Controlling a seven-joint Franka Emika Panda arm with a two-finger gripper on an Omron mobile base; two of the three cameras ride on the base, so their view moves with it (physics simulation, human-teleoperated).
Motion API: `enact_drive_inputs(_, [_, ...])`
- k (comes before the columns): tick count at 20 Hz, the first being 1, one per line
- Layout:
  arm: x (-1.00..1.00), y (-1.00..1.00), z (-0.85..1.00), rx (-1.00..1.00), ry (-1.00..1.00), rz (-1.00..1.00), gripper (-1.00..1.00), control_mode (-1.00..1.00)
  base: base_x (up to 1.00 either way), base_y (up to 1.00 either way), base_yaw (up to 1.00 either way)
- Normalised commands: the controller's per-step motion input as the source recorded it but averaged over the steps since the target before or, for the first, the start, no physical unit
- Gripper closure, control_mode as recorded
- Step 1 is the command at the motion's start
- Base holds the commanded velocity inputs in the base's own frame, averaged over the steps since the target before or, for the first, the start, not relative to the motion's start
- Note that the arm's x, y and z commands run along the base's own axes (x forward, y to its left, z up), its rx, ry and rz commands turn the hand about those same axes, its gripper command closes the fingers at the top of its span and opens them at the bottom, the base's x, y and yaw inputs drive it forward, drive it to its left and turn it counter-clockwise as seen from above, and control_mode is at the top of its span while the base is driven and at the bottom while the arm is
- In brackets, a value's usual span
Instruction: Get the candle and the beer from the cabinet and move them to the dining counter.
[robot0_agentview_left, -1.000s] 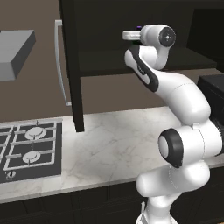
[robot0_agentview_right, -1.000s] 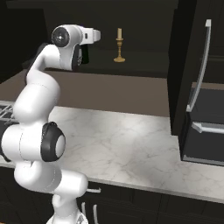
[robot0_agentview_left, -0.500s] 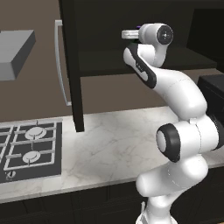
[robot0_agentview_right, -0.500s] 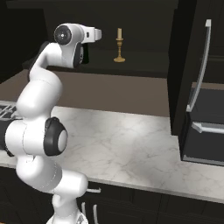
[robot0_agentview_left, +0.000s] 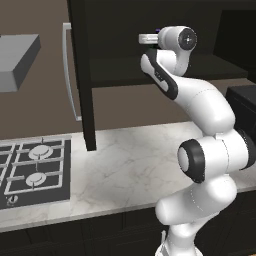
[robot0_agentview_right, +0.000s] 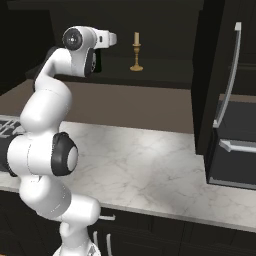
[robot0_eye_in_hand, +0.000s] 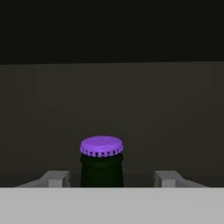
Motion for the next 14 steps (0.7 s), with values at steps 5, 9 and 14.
enact_drive_inputs(5, [0.00, 0.00, 0.00, 0.00, 0.00, 0.00, 1.00, -1.00, 0.00, 0.00, 0.00])
enact_drive_inputs(9, [0.00, 0.00, 0.00, 0.00, 0.00, 0.00, 1.00, -1.00, 0.00, 0.00, 0.00])
enact_drive_inputs(14, [-0.07, 0.00, 0.00, 0.00, 0.00, 0.00, 1.00, -1.00, 0.00, 0.00, 0.00])
